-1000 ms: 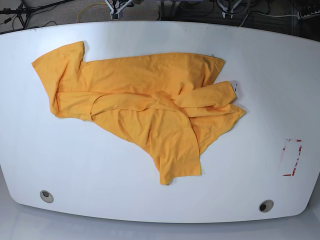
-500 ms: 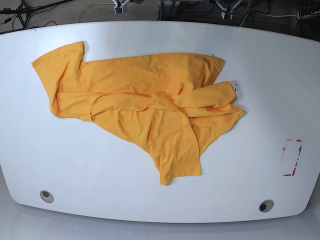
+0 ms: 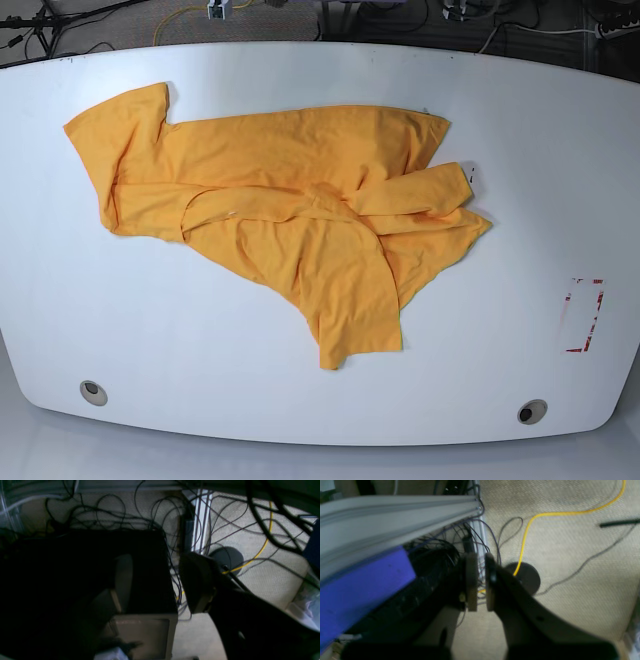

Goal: Fold the T-shirt properly

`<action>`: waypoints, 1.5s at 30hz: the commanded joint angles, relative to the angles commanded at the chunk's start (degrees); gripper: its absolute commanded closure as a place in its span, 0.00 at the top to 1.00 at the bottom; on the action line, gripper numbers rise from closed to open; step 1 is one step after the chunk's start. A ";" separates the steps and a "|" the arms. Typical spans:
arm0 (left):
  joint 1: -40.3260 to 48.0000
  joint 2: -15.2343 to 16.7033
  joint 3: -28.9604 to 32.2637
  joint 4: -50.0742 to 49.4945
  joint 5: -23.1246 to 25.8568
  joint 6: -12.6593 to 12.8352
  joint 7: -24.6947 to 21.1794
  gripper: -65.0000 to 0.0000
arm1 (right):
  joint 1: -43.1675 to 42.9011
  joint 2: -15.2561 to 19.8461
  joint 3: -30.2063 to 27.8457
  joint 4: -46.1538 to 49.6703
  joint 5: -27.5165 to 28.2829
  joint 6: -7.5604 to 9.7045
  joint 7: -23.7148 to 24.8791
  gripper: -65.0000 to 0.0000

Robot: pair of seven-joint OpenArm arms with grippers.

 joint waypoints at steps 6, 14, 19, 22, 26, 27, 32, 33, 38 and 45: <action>-1.16 0.09 0.49 -1.89 0.40 0.48 -0.47 0.48 | 0.28 0.05 0.20 1.57 -0.78 -0.18 0.00 0.09; 2.78 0.16 0.60 3.70 -0.61 -0.32 -0.44 0.47 | -3.09 -0.56 -0.53 6.10 -3.44 -0.34 -0.11 0.08; 5.36 0.05 0.23 8.56 -0.62 -0.40 -0.10 0.46 | -4.71 -1.07 -0.55 8.43 -4.01 -0.43 -0.09 0.08; 6.93 -0.05 0.14 11.53 -0.56 -0.41 0.11 0.46 | -5.80 -1.46 -0.55 10.02 -3.94 -0.44 -0.10 0.08; 11.17 -1.33 0.30 17.97 -0.09 -0.22 -0.43 0.46 | -9.56 -2.67 -0.73 14.64 -0.90 -0.31 0.24 0.08; 11.58 -1.49 0.33 18.57 -0.11 -0.21 -0.48 0.46 | -9.98 -2.84 -0.78 15.07 -0.67 -0.31 0.29 0.08; 13.44 -2.06 0.26 21.15 -0.11 -0.19 -0.74 0.45 | -12.02 -3.51 -1.01 17.27 0.21 -0.33 0.70 0.08; 13.80 -2.14 0.25 21.62 -0.14 -0.16 -0.80 0.45 | -12.43 -3.65 -1.03 17.69 0.35 -0.33 0.77 0.08; 15.59 -2.40 -0.24 24.12 -0.08 -0.15 -1.12 0.45 | -14.38 -4.20 -1.29 20.08 0.93 -0.41 1.45 0.07; 20.10 -2.07 -3.52 28.75 -0.78 0.25 -3.37 0.45 | -19.59 -4.78 -1.53 24.56 2.48 -0.69 5.00 0.08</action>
